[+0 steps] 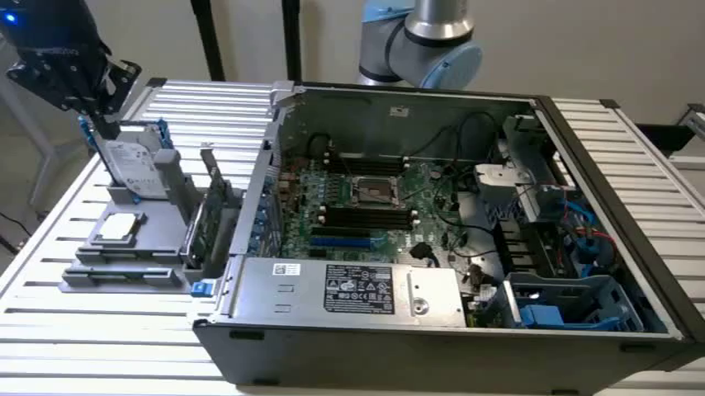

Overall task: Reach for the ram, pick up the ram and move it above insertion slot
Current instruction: 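Reach for the ram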

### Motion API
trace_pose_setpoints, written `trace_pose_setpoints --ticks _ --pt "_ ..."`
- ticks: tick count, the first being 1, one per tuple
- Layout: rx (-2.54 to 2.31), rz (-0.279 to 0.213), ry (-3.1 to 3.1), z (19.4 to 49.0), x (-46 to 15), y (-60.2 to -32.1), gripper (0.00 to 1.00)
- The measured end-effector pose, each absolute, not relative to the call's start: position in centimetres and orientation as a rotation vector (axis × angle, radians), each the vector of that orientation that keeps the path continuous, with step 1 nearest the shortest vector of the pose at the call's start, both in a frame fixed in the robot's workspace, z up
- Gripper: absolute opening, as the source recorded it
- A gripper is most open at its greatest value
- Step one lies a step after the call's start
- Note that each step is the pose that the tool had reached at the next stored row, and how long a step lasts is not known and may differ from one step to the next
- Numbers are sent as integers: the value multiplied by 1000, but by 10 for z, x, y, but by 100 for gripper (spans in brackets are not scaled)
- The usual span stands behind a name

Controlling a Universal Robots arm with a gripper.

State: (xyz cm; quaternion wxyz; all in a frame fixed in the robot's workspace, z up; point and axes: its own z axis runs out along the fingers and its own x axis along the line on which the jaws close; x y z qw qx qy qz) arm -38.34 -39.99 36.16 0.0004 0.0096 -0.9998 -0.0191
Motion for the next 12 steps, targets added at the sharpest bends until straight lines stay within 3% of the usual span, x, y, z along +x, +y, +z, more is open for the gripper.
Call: trace_pose_setpoints --ticks 12 --pt "30 -60 -3140 362 -383 -400 11"
